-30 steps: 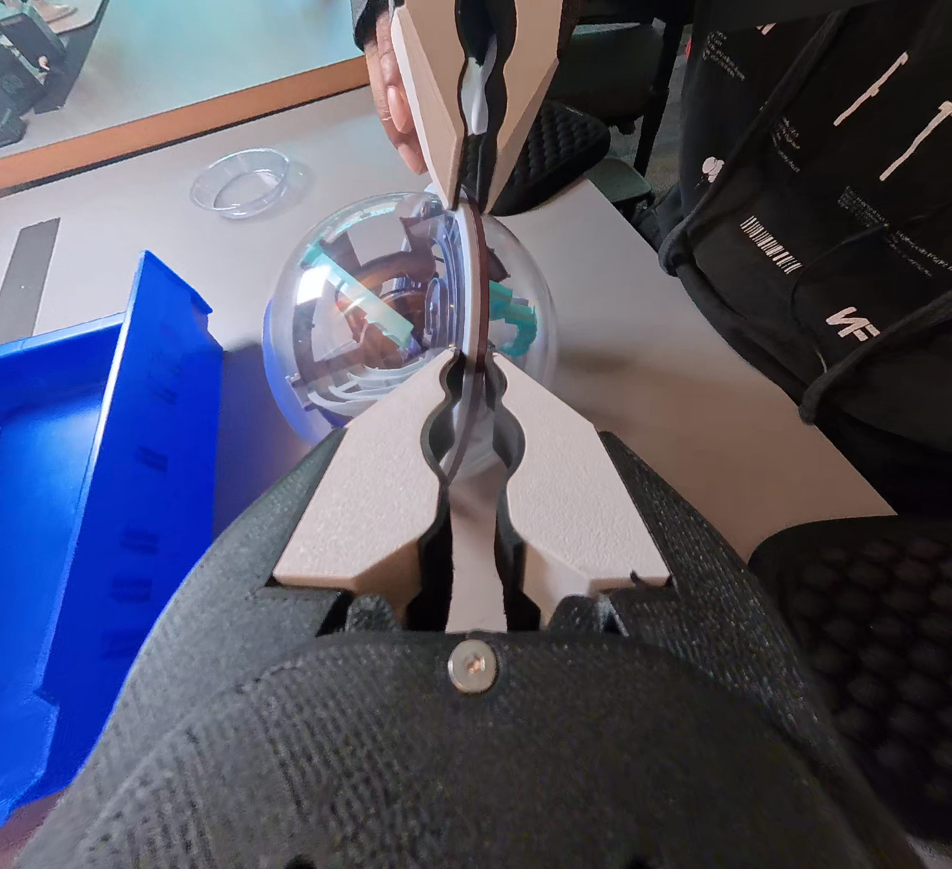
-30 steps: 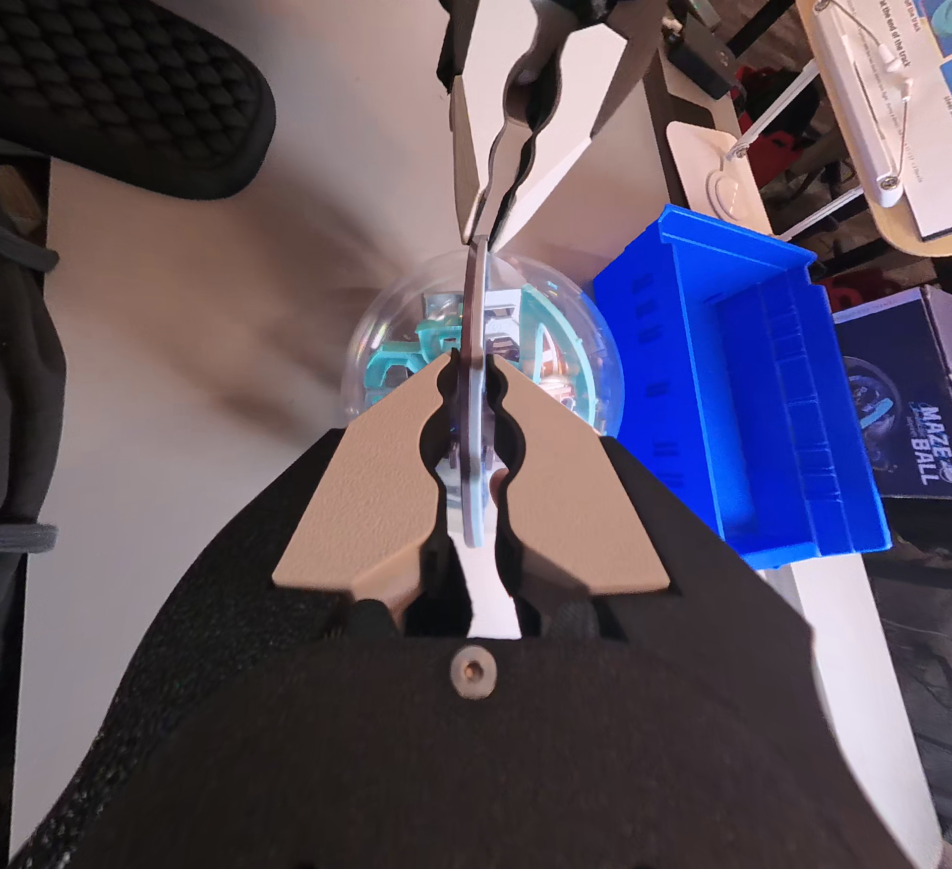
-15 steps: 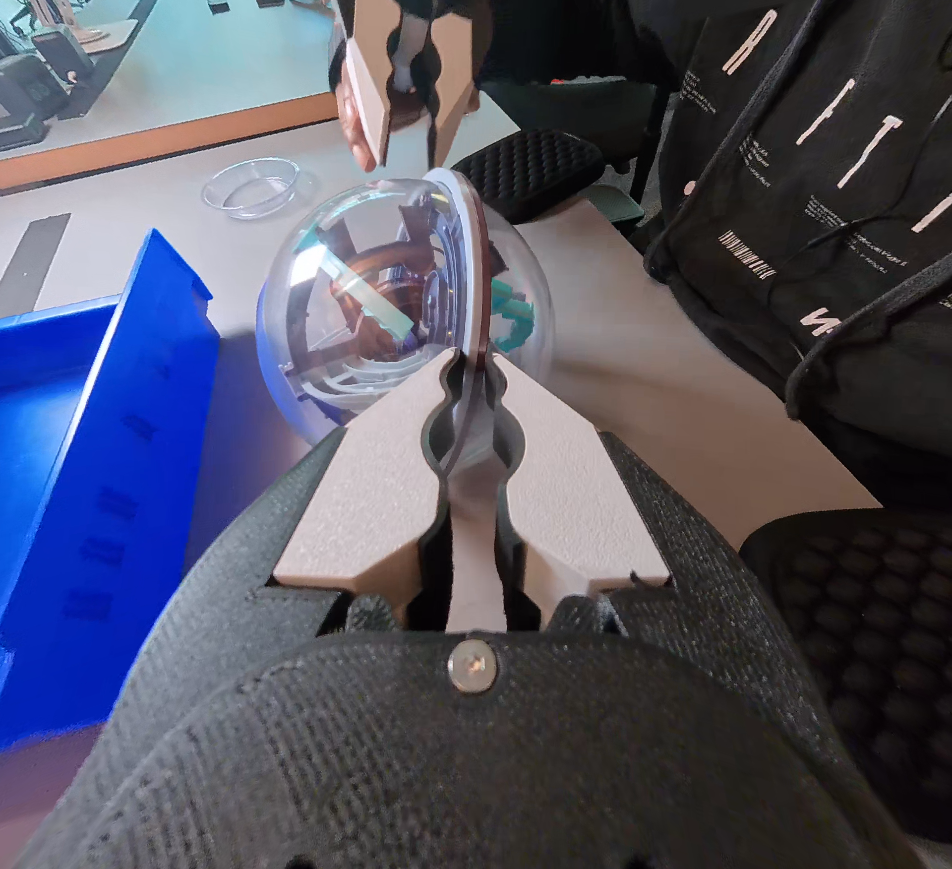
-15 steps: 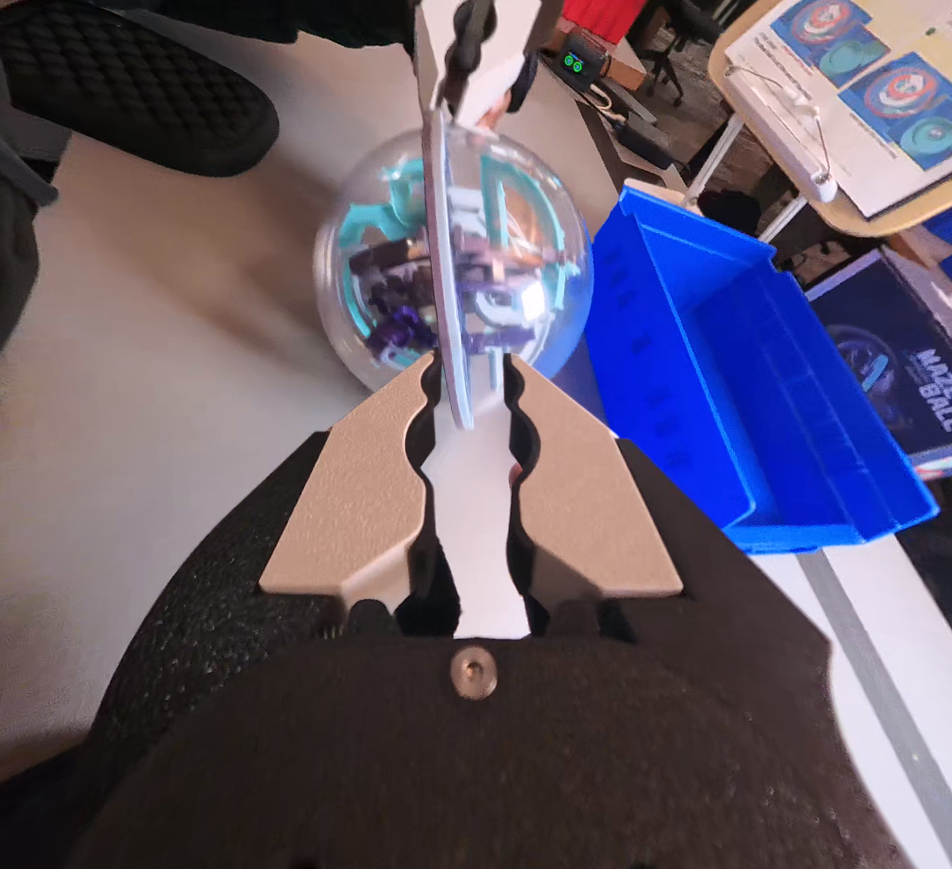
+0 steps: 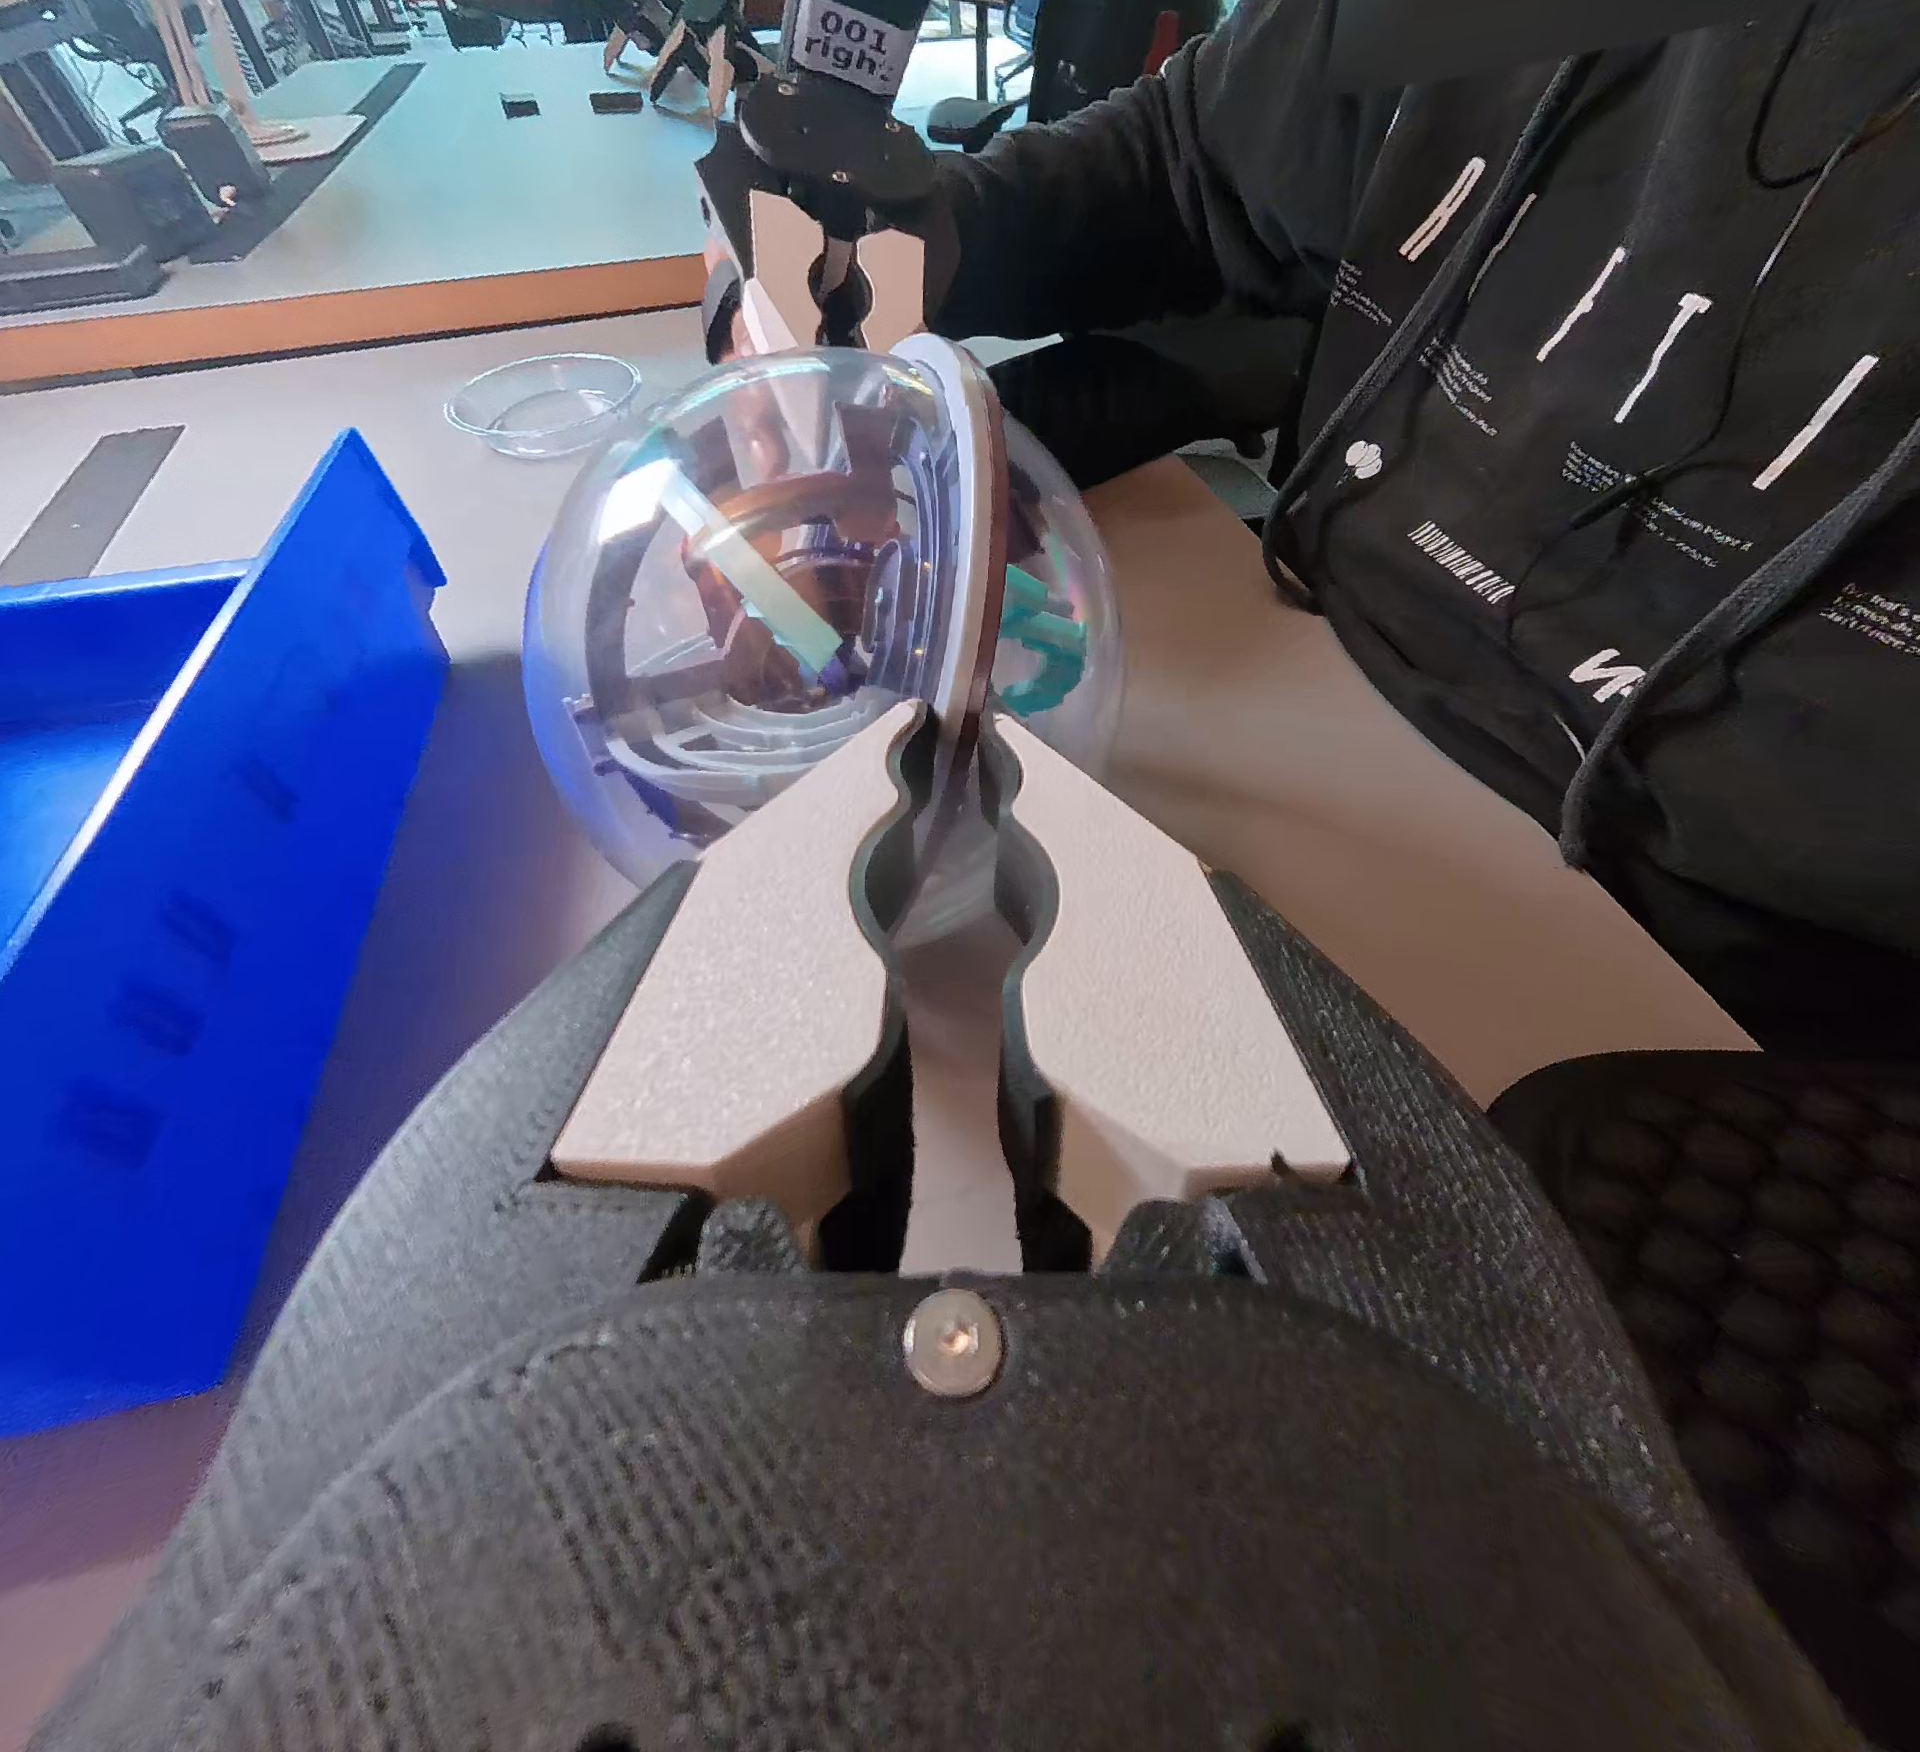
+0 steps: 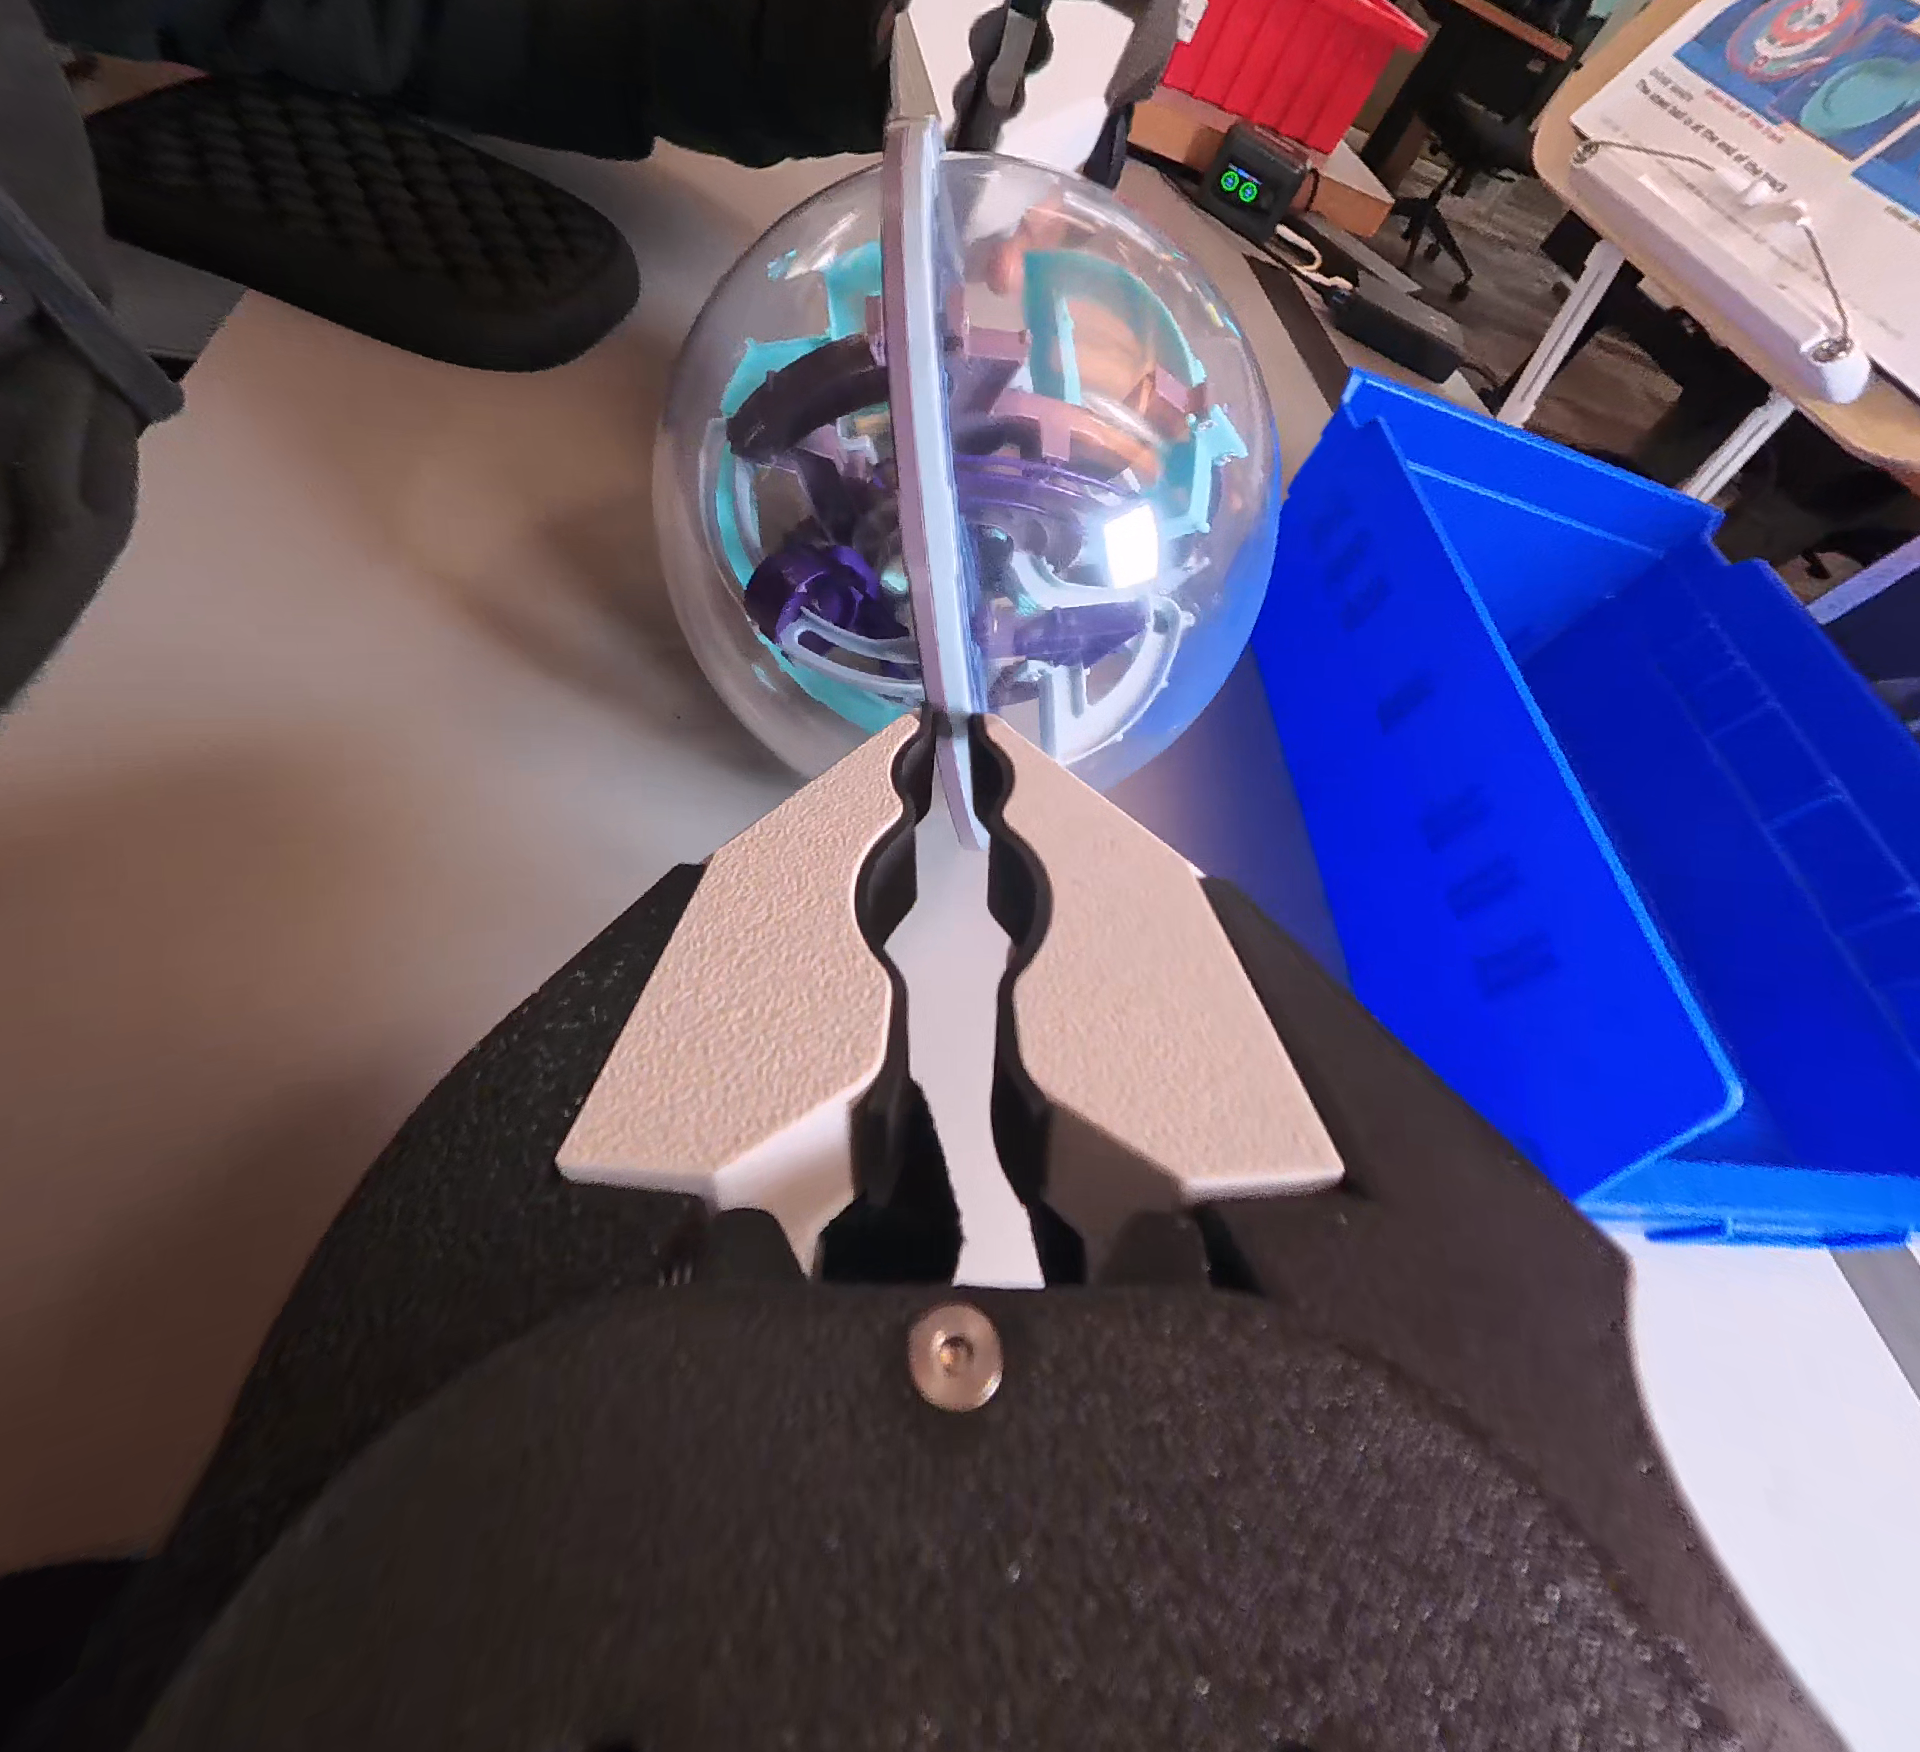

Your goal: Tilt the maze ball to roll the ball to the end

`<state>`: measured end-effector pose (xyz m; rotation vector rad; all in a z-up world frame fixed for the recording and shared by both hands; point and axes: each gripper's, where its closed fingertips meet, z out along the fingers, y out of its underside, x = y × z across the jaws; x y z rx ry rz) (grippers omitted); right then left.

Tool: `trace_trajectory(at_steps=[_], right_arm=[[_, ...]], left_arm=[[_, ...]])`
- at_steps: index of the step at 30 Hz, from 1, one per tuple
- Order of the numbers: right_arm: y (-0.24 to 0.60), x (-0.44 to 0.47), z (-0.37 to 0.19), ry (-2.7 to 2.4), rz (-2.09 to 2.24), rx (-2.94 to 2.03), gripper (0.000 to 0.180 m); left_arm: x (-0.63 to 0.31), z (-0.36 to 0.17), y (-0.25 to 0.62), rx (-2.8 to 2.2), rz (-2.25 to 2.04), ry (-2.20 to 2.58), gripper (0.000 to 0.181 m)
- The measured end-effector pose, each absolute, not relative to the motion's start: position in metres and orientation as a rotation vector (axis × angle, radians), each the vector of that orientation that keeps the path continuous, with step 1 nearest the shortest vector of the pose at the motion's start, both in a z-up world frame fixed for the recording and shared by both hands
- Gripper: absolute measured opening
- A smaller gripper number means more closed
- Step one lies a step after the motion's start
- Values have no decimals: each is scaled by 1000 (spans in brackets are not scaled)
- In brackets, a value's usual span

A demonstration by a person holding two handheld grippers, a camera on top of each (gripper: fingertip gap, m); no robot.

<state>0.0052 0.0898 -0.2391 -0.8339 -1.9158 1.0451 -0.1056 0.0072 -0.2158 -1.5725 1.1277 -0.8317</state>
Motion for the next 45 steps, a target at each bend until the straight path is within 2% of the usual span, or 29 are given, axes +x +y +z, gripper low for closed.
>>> trace_trajectory(at_steps=[11,16,24,32,37,41,43,45], right_arm=[[87,3,-226,-1965,944,-789,0],[106,2,-239,-1971,932,-860,15],[101,-3,-251,-1996,968,-854,0],[100,-3,-231,-2059,860,-825,0],[112,-4,-243,-2089,813,-879,17],[111,-15,-255,-2073,845,-881,15],[108,-18,-255,-2079,873,-863,7],[107,-17,-254,-2100,874,-837,7]], left_arm=[[-108,-221,4,-1549,-831,1080,7],[-110,-222,3,-1541,-834,1068,7],[-111,-221,3,-1546,-838,1044,7],[-108,-226,3,-1550,-826,1036,7],[-114,-229,0,-1549,-842,1013,7],[-116,-231,0,-1546,-852,1000,7],[-116,-231,1,-1544,-861,996,7],[-118,-231,2,-1545,-863,982,7]])
